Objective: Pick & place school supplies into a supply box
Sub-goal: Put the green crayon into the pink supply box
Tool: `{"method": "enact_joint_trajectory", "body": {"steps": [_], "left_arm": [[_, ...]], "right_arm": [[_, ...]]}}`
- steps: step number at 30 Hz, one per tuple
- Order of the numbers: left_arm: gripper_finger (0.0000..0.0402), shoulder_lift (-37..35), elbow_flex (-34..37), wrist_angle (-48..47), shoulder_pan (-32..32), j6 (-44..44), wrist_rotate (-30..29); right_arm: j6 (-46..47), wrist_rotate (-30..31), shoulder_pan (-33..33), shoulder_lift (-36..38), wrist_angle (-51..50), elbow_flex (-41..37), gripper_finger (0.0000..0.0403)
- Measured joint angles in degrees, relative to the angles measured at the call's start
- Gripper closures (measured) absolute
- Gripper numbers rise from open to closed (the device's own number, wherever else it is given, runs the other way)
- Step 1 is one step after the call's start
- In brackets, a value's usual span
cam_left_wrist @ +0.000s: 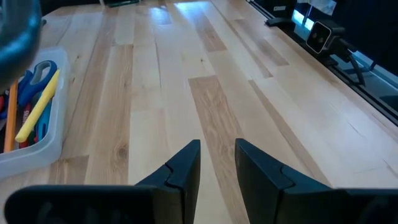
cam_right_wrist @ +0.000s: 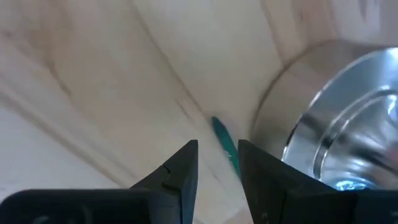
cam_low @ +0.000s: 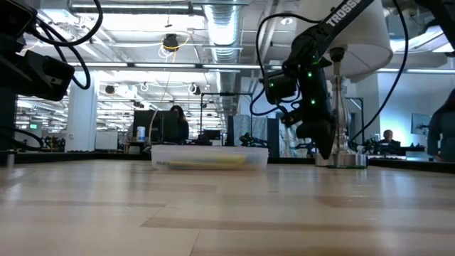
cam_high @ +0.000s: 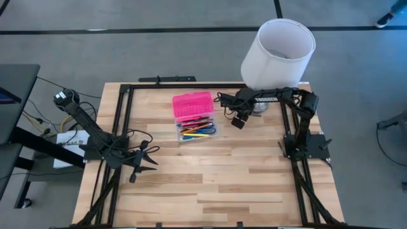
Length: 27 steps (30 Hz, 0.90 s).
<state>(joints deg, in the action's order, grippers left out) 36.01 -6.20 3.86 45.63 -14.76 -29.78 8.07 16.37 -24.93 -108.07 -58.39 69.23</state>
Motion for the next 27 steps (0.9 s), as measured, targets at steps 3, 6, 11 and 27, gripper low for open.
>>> {"method": "enact_joint_trajectory", "body": {"steps": [3, 6, 11, 27], "left_arm": [[0.0306, 0.0, 0.0, -0.1, 0.0, 0.0, 0.0], [0.0306, 0.0, 0.0, -0.2, 0.0, 0.0, 0.1], [0.0306, 0.0, 0.0, -0.2, 0.0, 0.0, 0.8], [0.0306, 0.0, 0.0, -0.1, 0.0, 1.3, -0.6]], "right_arm": [[1.5, -0.2, -0.7, 0.0, -1.2, 0.0, 0.0296], [2.0, -1.8, -1.1, 0.0, -0.8, -0.4, 0.0296], [2.0, -2.5, -0.9, 0.0, -0.1, -2.2, 0.0296], [3.1, -2.8, 0.4, 0.1, 3.3, -6.1, 0.0296]]}}
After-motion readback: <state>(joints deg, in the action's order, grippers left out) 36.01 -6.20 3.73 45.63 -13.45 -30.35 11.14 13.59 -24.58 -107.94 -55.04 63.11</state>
